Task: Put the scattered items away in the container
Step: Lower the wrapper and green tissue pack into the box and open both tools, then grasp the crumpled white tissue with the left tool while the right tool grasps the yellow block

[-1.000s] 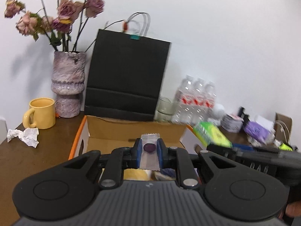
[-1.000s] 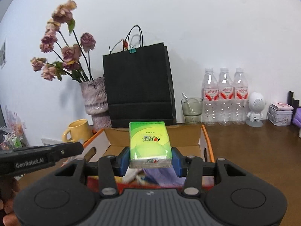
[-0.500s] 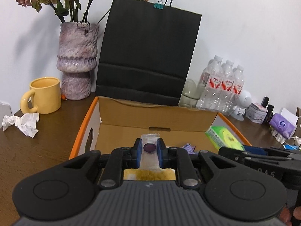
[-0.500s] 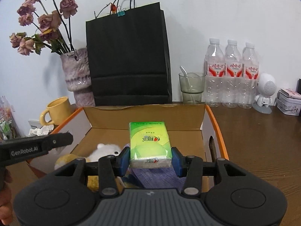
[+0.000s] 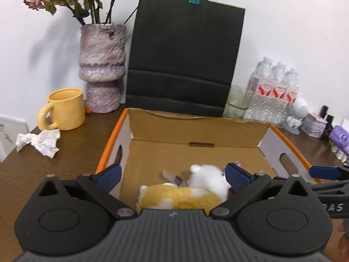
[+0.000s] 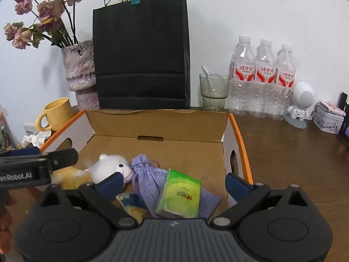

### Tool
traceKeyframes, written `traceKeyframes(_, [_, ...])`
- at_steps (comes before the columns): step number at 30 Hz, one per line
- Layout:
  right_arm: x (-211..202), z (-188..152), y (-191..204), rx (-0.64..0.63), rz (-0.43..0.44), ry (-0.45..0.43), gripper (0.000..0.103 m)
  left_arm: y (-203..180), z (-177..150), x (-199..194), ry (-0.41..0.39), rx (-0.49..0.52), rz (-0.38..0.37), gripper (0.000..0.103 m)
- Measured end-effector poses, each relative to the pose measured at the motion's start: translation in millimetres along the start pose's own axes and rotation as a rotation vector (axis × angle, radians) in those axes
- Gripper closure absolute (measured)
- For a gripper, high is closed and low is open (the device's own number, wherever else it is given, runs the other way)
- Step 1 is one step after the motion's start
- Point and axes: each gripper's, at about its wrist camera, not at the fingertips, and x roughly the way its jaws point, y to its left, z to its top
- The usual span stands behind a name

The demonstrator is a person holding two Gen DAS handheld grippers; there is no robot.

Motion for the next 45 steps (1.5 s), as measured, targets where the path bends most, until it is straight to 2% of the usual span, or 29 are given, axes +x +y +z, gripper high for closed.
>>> traceKeyframes(6, [-5,1,2,-0.004,0.002,-0.012,0.0,2,2,-2,0.005,-0.017,0.003,0.0])
traceKeyframes(22, [-7,3,2,-0.01,0.006,-0.011,0.0,-2,2,-4,0.001,0.0,0.002,0.0])
traceKeyframes(30, [-36,-1,3,-0.014,0.017,-0.058,0.0,-7,3,-34,-0.053,-0.006,-0.03,0.0])
traceKeyframes(39, [-101,-41,-11,-0.045,-0.005,-0.124,0.0,-12,-24,-103,-0.12,0.032,-0.063,0.0])
traceKeyframes(45, [-127,-88,-24,-0.032,-0.013,-0.097,0.0,-13,-63,-126,-0.067,0.076,-0.079,0.0])
